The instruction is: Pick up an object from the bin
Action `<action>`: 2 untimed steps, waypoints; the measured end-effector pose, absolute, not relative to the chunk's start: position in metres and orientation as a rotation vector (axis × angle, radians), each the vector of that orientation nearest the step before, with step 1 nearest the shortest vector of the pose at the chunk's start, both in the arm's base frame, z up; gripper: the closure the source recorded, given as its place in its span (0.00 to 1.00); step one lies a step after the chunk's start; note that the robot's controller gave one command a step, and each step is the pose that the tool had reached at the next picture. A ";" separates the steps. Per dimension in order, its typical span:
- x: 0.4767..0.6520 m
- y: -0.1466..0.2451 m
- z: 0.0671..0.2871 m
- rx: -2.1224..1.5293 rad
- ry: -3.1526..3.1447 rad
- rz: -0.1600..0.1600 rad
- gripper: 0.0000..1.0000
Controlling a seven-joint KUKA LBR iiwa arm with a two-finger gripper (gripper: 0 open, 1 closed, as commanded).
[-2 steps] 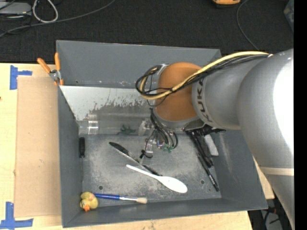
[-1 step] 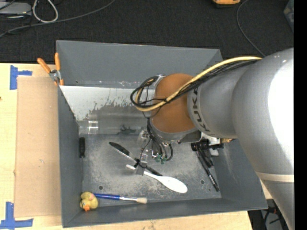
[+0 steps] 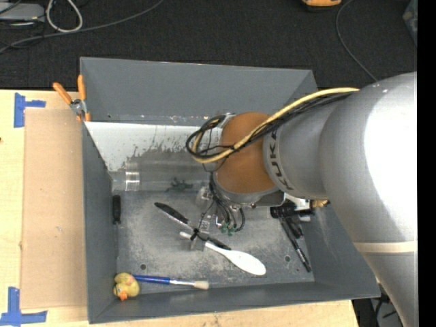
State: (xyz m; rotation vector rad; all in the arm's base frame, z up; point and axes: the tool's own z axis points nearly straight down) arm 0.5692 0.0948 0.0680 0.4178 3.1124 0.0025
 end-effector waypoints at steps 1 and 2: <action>0.566 0.086 0.070 0.600 3.084 0.007 1.00; 0.566 0.086 0.070 0.600 3.084 0.006 1.00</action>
Offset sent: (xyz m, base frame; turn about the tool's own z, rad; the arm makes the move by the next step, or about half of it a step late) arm 0.0000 0.0000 0.0000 0.0000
